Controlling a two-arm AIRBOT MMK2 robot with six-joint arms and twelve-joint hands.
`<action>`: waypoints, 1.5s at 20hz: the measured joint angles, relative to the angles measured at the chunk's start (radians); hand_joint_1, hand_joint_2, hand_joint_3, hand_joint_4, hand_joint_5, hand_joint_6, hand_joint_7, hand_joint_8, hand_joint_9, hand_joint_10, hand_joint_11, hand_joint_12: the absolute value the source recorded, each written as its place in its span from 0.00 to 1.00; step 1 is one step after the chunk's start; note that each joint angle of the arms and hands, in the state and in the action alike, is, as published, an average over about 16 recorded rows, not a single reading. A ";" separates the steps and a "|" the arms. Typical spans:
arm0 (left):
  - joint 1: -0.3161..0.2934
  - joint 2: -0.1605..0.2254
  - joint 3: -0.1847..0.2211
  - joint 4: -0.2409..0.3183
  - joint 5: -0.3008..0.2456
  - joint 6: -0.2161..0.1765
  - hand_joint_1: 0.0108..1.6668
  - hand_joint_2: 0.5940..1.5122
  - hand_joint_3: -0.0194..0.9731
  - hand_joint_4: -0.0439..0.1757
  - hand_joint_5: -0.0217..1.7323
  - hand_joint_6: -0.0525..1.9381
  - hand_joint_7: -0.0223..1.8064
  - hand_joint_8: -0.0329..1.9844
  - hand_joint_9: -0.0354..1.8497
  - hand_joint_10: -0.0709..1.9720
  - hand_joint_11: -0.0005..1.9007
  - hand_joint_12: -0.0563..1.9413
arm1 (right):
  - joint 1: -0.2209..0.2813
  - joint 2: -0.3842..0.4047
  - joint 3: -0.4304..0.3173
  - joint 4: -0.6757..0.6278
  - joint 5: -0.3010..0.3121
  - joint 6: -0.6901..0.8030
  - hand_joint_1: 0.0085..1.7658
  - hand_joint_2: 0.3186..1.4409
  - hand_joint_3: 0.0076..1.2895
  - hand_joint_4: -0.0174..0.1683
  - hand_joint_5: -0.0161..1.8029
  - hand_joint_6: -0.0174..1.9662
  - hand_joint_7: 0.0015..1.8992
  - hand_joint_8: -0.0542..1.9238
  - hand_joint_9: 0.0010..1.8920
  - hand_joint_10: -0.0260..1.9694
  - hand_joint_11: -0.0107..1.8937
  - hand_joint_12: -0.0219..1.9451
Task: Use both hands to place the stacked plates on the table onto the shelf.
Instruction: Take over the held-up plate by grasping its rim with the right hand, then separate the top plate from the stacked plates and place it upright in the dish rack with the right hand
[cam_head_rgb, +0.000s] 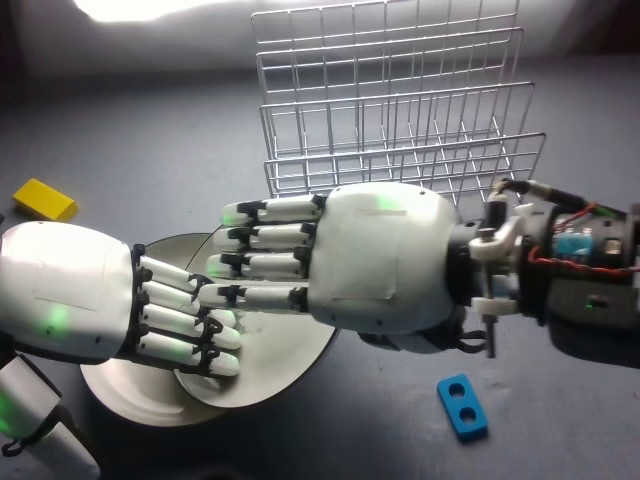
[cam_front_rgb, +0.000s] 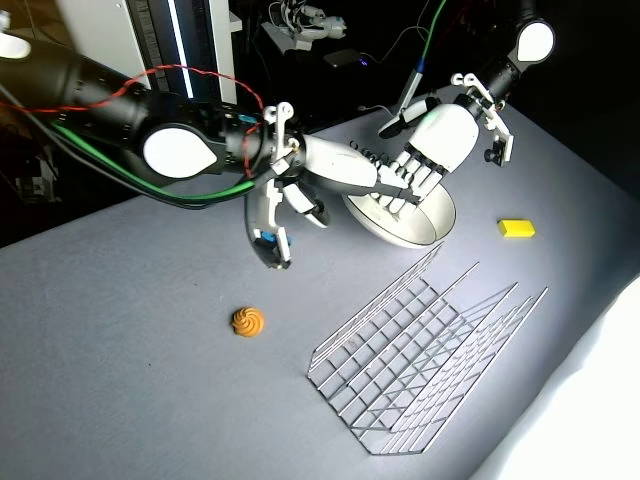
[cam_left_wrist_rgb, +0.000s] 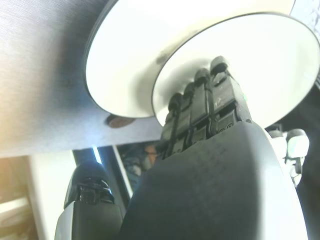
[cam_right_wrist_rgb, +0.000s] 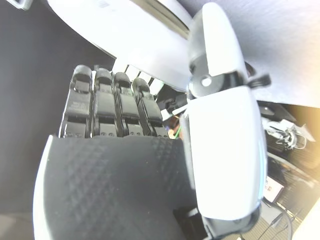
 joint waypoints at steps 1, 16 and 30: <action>-0.002 0.000 -0.002 0.001 0.002 -0.001 0.01 0.55 0.03 0.19 0.05 0.02 0.03 0.01 0.04 0.04 0.02 0.03 | -0.001 -0.018 0.016 0.001 0.002 -0.005 0.66 0.63 0.02 0.09 0.03 0.02 0.02 0.03 0.02 0.02 0.02 0.07; -0.022 0.005 -0.015 0.013 0.004 -0.013 0.00 0.55 0.03 0.19 0.06 0.03 0.03 0.02 0.04 0.04 0.02 0.04 | -0.018 -0.157 0.166 0.087 0.087 -0.101 0.68 0.62 0.01 0.06 0.35 0.23 0.34 0.27 0.35 0.42 0.23 0.66; -0.129 0.069 0.010 -0.007 -0.037 -0.073 0.00 0.55 0.03 0.21 0.06 0.04 0.05 0.03 0.04 0.04 0.02 0.05 | 0.039 -0.032 0.037 0.204 0.078 -0.111 0.72 0.60 0.01 0.12 0.45 0.48 0.45 0.53 0.42 0.67 0.28 0.75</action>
